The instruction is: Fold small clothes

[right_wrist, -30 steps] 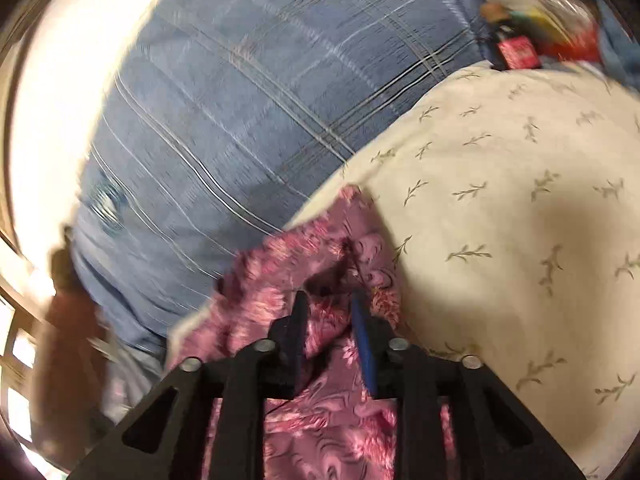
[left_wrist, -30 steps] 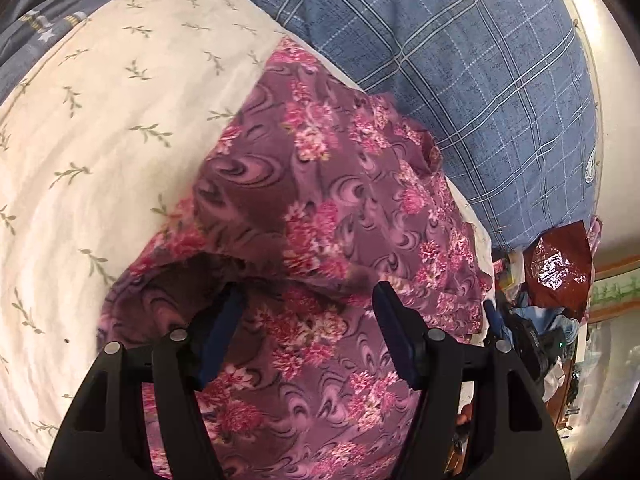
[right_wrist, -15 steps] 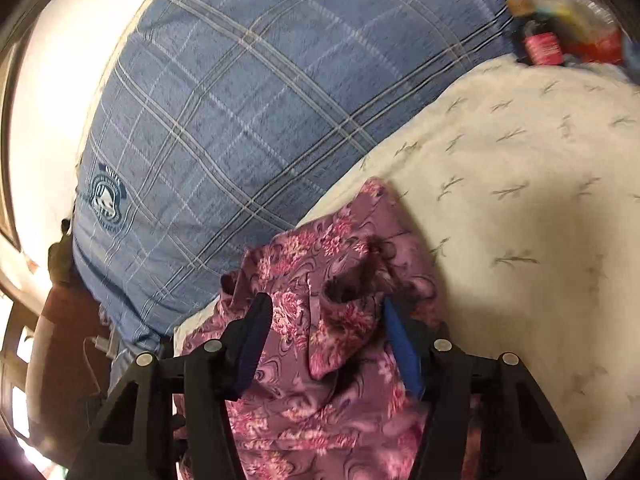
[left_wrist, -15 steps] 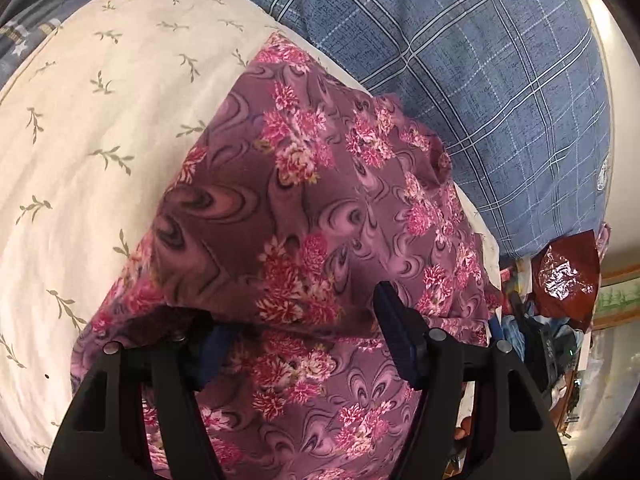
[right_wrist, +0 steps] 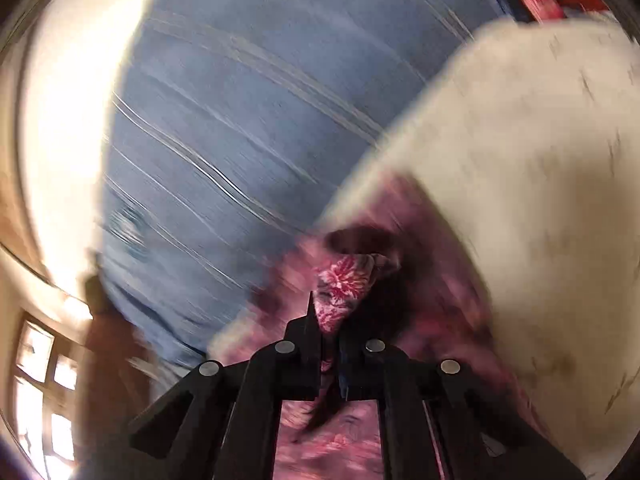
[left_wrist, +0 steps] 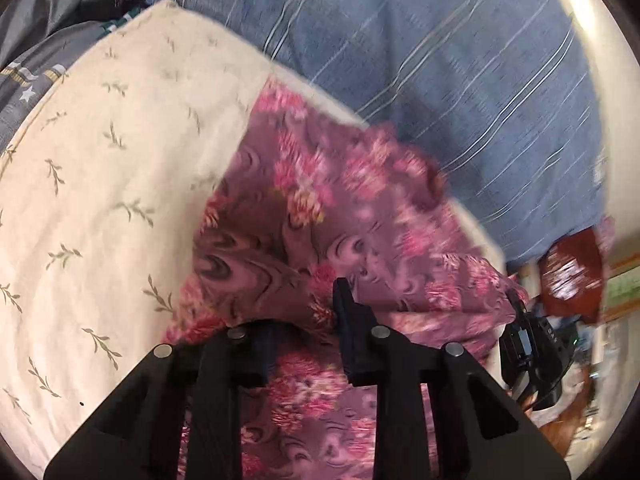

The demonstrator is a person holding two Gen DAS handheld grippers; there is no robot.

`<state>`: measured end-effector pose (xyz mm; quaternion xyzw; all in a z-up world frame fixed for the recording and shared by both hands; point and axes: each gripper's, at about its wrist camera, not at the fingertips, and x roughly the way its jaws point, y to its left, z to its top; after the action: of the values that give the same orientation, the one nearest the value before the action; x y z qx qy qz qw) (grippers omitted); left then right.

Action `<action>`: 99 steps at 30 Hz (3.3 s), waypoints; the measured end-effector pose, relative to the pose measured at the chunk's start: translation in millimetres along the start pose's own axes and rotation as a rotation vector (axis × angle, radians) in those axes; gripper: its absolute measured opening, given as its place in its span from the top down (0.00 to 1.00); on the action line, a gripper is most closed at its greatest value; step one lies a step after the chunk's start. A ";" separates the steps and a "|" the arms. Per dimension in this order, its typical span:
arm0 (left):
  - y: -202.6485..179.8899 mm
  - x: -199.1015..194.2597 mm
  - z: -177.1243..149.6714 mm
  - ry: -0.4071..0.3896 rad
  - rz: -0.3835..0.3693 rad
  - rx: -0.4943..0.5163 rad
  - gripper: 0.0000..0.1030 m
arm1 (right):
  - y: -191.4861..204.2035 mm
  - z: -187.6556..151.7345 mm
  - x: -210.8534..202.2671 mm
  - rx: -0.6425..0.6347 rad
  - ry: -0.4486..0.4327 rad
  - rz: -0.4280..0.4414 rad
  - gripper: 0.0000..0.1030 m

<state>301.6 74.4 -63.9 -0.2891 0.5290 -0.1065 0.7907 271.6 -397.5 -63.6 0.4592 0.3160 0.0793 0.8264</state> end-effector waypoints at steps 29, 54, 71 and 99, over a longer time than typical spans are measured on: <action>12.7 -27.3 -43.7 0.124 0.140 0.175 0.53 | -21.6 -42.7 -79.6 -0.153 0.122 -0.185 0.70; 94.3 -64.3 -230.1 0.420 0.134 0.079 0.44 | -76.8 -171.9 -193.0 -0.296 0.492 -0.320 0.48; 69.4 -64.1 -243.1 0.410 0.062 0.158 0.95 | -79.9 -196.2 -198.5 -0.396 0.601 -0.261 0.93; 23.2 -114.0 -102.5 0.116 -0.234 0.061 0.95 | 4.5 -84.3 -155.0 -0.152 0.347 0.267 0.94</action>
<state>158.8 112.0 -16.8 -0.3178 0.5330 -0.2305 0.7495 100.1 -400.5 -22.2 0.4128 0.3829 0.2894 0.7741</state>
